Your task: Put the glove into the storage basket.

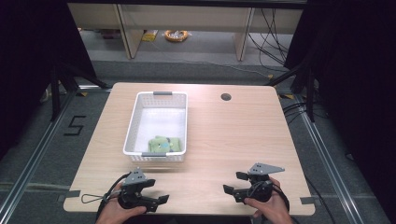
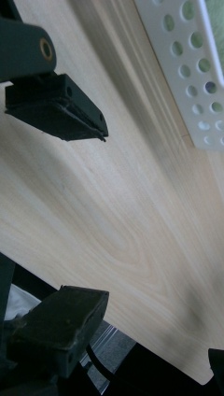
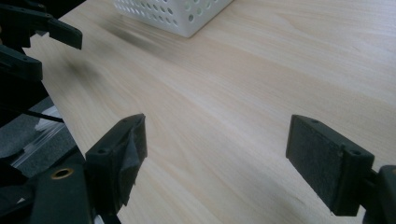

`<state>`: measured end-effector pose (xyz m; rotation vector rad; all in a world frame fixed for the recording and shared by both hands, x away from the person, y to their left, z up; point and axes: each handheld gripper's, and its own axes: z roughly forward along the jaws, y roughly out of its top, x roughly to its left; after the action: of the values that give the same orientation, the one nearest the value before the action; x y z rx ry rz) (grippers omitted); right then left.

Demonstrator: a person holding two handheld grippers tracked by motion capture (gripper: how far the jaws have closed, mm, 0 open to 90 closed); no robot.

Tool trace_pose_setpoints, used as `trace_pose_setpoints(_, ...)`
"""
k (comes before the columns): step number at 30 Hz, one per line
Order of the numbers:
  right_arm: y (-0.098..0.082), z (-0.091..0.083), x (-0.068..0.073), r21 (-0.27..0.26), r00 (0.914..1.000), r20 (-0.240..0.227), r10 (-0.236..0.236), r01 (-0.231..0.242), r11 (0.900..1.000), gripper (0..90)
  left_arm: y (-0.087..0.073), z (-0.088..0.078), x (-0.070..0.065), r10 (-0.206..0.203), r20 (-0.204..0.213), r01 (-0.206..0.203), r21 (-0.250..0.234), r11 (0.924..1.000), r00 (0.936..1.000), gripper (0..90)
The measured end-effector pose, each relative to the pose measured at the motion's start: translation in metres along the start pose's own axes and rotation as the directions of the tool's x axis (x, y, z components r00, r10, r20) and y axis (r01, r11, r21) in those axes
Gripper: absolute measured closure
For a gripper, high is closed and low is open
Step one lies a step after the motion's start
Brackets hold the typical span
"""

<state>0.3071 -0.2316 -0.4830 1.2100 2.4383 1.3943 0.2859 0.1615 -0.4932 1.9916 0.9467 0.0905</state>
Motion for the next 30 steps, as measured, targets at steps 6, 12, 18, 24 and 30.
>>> trace_pose_setpoints(6,-0.009,-0.004,0.002,0.005,0.9998,0.021,0.005,-0.005,1.000,19.0,-0.003,-0.001,-0.005,0.025,-0.016,-0.025,0.002,0.9997,0.9996,17.4)
trace_pose_setpoints(12,-0.018,-0.007,0.005,0.038,0.9979,0.054,-0.035,0.033,0.999,17.3,-0.007,0.002,-0.009,0.053,-0.044,-0.053,0.005,0.9986,0.9976,17.3)
trace_pose_setpoints(18,-0.026,-0.009,0.008,0.065,0.9962,0.073,-0.048,0.043,0.997,17.2,-0.008,0.000,-0.011,0.064,-0.044,-0.063,0.011,0.9979,0.9970,17.3)
trace_pose_setpoints(24,-0.030,-0.011,0.011,0.074,0.9943,0.084,-0.066,0.060,0.995,17.1,-0.010,0.000,-0.011,0.057,-0.042,-0.057,0.013,0.9983,0.9975,17.3)
trace_pose_setpoints(30,-0.032,-0.009,0.009,0.069,0.9931,0.076,-0.089,0.084,0.994,17.0,-0.011,0.002,-0.010,0.045,-0.046,-0.045,0.003,0.9990,0.9979,17.3)
